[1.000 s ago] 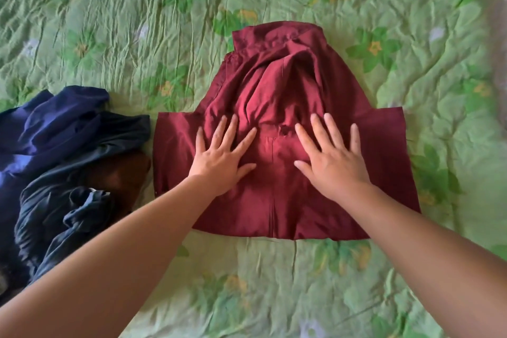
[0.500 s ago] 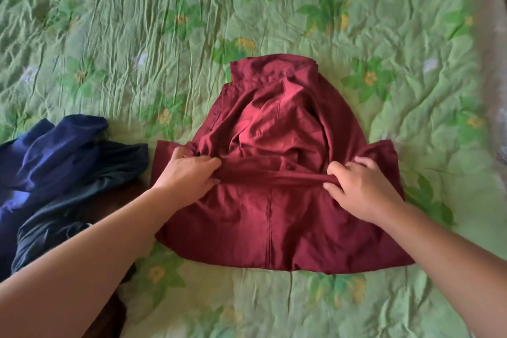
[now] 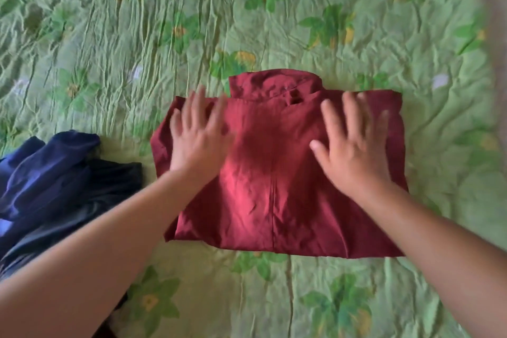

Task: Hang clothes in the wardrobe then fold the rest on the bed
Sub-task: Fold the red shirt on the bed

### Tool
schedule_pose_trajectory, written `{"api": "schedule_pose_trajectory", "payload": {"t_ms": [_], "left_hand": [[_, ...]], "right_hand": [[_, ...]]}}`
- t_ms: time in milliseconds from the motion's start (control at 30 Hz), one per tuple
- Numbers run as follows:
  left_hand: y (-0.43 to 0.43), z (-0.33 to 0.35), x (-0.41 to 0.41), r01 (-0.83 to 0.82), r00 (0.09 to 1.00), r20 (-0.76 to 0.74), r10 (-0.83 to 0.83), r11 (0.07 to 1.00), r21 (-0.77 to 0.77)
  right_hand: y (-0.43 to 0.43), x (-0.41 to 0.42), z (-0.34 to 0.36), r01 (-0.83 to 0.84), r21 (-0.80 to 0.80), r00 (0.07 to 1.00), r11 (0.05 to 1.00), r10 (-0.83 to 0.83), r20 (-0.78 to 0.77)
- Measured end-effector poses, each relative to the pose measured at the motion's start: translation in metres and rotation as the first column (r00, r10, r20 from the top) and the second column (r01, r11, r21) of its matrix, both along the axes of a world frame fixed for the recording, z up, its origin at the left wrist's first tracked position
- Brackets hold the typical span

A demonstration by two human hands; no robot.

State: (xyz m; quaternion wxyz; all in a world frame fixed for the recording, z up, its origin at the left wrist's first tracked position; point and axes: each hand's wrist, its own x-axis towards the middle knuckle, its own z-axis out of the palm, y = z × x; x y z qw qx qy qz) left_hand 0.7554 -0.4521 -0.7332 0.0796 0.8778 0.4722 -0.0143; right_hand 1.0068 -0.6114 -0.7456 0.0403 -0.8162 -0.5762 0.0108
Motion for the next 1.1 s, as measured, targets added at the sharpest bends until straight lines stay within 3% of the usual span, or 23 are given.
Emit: {"api": "schedule_pose_trajectory", "payload": {"t_ms": [100, 233, 367, 533, 733, 800, 867, 967, 1033, 1100], "left_hand": [[-0.048, -0.037, -0.003, 0.188, 0.981, -0.034, -0.193, 0.977, -0.101], [-0.064, -0.080, -0.014, 0.119, 0.979, -0.141, -0.145, 0.976, -0.183], [-0.065, -0.082, -0.015, 0.130, 0.980, -0.130, -0.147, 0.983, -0.128], [-0.088, -0.079, -0.038, 0.149, 0.976, -0.145, -0.164, 0.983, -0.109], [-0.075, -0.066, -0.049, 0.182, 0.971, -0.137, -0.199, 0.975, -0.125], [-0.065, -0.055, -0.065, 0.083, 0.992, -0.091, -0.088, 0.995, -0.058], [-0.058, -0.045, -0.082, -0.190, 0.981, 0.010, 0.192, 0.977, -0.099], [-0.054, -0.032, -0.097, -0.530, 0.775, 0.171, 0.609, 0.773, -0.350], [-0.050, -0.028, -0.104, -0.599, 0.684, 0.175, 0.708, 0.682, -0.420], [-0.042, -0.024, -0.108, -0.646, 0.607, 0.140, 0.782, 0.588, -0.486]], "right_hand": [[-0.022, -0.033, -0.033, -0.132, -0.163, 0.989, 0.978, 0.119, -0.084], [-0.036, -0.041, -0.068, -0.081, -0.339, 0.992, 0.937, 0.043, -0.118], [-0.037, -0.042, -0.067, -0.069, -0.330, 0.993, 0.942, 0.034, -0.109], [-0.021, -0.062, -0.052, -0.136, -0.133, 0.982, 0.982, 0.116, -0.147], [0.022, -0.061, -0.063, -0.095, -0.365, 0.984, 0.926, 0.031, -0.177], [0.026, -0.063, -0.058, -0.081, -0.353, 0.981, 0.932, 0.011, -0.195], [0.016, -0.071, -0.049, -0.080, -0.237, 0.980, 0.968, 0.033, -0.196], [-0.018, -0.081, -0.048, -0.216, -0.214, 0.960, 0.953, 0.167, -0.227], [-0.033, -0.079, -0.052, -0.260, -0.306, 0.948, 0.916, 0.182, -0.261], [-0.034, -0.072, -0.055, -0.257, -0.299, 0.935, 0.919, 0.157, -0.319]]}}
